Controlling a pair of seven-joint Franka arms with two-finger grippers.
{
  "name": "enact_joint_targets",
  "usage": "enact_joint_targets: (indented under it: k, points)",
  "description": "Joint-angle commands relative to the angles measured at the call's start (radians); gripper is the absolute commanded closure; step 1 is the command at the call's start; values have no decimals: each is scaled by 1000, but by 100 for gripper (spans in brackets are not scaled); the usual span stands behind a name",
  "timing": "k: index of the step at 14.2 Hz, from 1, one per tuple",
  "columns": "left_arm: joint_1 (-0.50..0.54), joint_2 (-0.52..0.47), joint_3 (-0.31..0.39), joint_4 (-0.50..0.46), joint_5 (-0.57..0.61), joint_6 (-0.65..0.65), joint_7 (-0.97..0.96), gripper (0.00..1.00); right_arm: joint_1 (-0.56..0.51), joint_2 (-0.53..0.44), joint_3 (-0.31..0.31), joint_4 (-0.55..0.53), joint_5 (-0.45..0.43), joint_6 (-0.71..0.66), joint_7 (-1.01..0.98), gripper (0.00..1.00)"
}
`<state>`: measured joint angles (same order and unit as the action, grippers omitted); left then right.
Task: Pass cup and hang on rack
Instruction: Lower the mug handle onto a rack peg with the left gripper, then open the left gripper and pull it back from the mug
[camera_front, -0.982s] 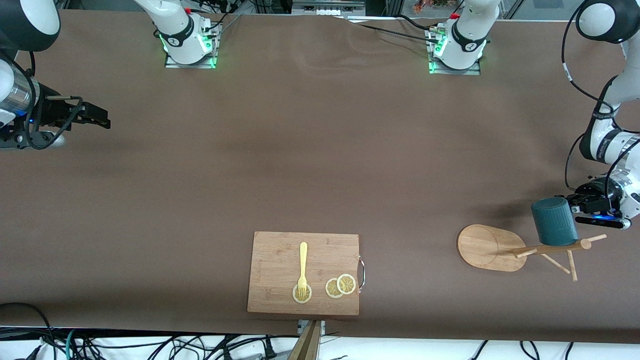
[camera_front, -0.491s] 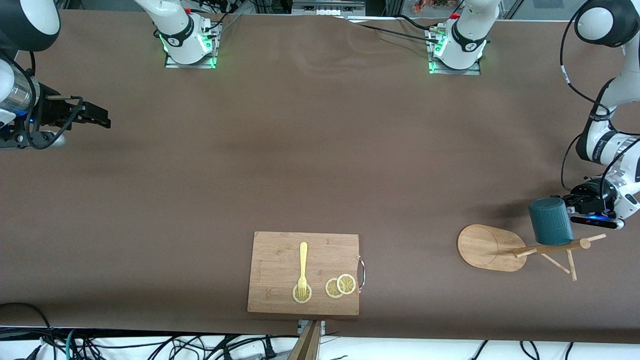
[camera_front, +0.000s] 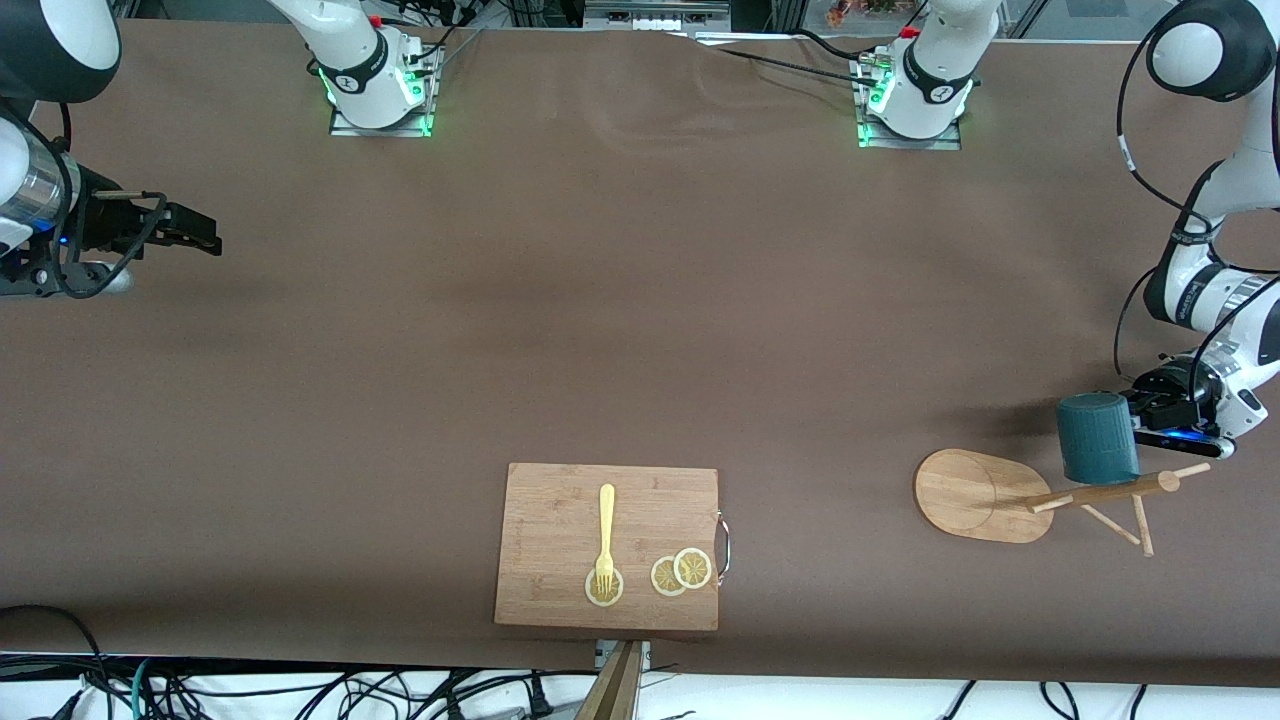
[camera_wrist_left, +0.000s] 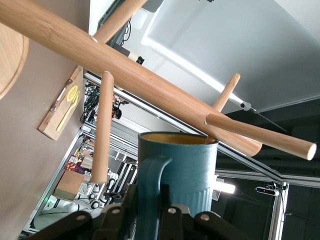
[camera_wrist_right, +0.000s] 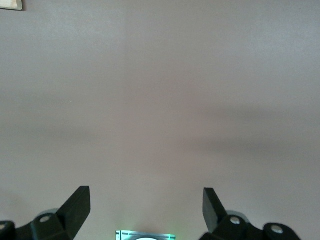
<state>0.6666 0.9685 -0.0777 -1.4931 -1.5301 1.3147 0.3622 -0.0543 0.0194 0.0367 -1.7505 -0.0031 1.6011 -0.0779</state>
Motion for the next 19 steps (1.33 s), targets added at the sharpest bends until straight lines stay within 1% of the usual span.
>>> enact_joint_targets:
  k: [1,3,5,7,9,11,13,16,19]
  points:
    - [2,13,1,25,1,1,-6,0,2,-7,3,11,-12,-20,9,1]
    - [2,10,6,25,1,1,-5,0,2,-7,3,11,-12,-20,9,1]
    - [2,3,35,31,13,-5,-8,0,2,-7,3,11,-12,-20,9,1]
    - [19,-10,39,37,86,-20,-6,0,2,-9,3,11,-12,-20,9,1]
    - [37,-36,82,59,171,-54,20,0,2,-9,3,11,-12,-20,9,1]
    - [48,-74,107,65,255,-81,122,0,2,-7,3,11,-12,-20,9,1]
    - [48,-114,128,65,338,-83,179,0,2,-7,3,11,-11,-20,9,1]
    - [51,-178,142,68,430,-88,201,0,2,-9,3,11,-12,-21,9,1]
    - [33,-266,197,85,478,-130,199,0,2,-9,3,11,-11,-21,9,1]
